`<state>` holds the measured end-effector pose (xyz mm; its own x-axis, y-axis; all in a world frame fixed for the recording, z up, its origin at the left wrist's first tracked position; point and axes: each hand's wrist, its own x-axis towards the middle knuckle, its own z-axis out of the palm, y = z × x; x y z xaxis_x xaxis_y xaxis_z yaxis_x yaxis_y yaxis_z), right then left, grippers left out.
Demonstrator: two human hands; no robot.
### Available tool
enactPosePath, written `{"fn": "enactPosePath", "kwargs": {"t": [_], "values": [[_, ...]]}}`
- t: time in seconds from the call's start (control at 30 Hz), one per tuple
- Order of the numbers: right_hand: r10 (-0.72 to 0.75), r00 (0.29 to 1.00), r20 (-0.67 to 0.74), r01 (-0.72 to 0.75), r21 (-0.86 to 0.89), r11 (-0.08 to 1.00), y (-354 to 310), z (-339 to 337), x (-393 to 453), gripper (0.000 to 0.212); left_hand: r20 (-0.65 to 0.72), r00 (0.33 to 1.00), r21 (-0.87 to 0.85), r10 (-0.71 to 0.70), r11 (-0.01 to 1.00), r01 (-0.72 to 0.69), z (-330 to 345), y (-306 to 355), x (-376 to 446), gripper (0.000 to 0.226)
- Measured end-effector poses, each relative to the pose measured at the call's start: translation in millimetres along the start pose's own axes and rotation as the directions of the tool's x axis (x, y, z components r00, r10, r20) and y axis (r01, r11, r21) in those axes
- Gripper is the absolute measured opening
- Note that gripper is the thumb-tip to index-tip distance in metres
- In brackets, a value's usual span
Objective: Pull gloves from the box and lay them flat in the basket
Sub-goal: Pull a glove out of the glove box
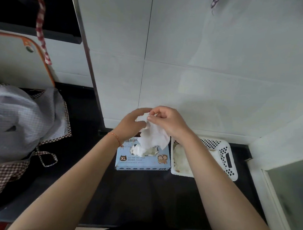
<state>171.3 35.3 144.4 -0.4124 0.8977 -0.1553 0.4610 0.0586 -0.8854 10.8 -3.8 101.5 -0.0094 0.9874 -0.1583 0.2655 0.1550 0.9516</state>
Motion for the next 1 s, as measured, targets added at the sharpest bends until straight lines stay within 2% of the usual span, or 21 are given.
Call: {"fn": "enactPosePath", "kwargs": {"t": [0.07,0.13,0.23,0.33,0.4,0.53,0.67,0.73,0.8,0.9,1.0], "values": [[0.000,0.998,0.064,0.000,-0.006,1.000,-3.5,-8.7,-2.6,0.006,0.100,0.991,0.065,0.086,0.994,-0.093,-7.2,14.2,1.5,0.049],[0.018,0.996,0.085,-0.015,-0.038,0.999,-2.9,-16.3,-5.2,0.011,0.161,0.981,0.220,0.104,0.966,-0.139,-10.3,22.8,5.6,0.032],[0.092,0.991,0.094,-0.077,-0.146,0.986,2.7,-29.8,-8.4,0.016,0.090,0.992,0.371,0.083,0.922,-0.111,-12.3,22.0,12.2,0.012],[0.209,0.976,0.057,-0.190,-0.240,0.952,13.3,-47.0,-13.1,0.021,0.023,0.996,0.349,0.083,0.933,-0.086,-12.9,14.6,15.9,0.016],[0.205,0.979,-0.005,-0.198,-0.281,0.939,16.6,-58.2,-17.7,0.018,0.045,0.997,0.367,0.070,0.927,-0.082,-8.4,15.2,15.0,0.018],[0.125,0.988,-0.086,-0.134,-0.120,0.984,10.7,-71.7,-28.0,0.017,0.207,0.978,0.366,-0.011,0.928,-0.067,4.8,15.6,13.7,0.015],[0.073,0.980,-0.183,-0.052,0.117,0.992,13.0,-80.3,-32.0,0.011,0.312,0.945,0.273,-0.095,0.962,0.006,11.9,12.1,10.3,0.022],[0.093,0.958,-0.270,-0.058,0.135,0.989,19.7,-85.1,-34.3,0.011,0.347,0.930,0.229,-0.124,0.972,0.044,16.4,12.6,7.4,0.023],[0.130,0.931,-0.342,-0.087,0.139,0.986,30.7,-90.2,-37.7,0.015,0.354,0.924,0.171,-0.148,0.981,0.092,23.3,9.4,9.3,0.031],[0.229,0.886,-0.402,-0.167,0.185,0.968,51.7,-95.0,-42.0,0.014,0.354,0.923,-0.036,-0.153,0.984,0.177,36.3,2.1,14.2,0.041],[0.344,0.862,-0.372,-0.266,0.246,0.932,75.6,-98.5,-48.6,0.011,0.327,0.921,-0.082,-0.210,0.965,0.249,48.0,-5.2,19.6,0.037]]}}
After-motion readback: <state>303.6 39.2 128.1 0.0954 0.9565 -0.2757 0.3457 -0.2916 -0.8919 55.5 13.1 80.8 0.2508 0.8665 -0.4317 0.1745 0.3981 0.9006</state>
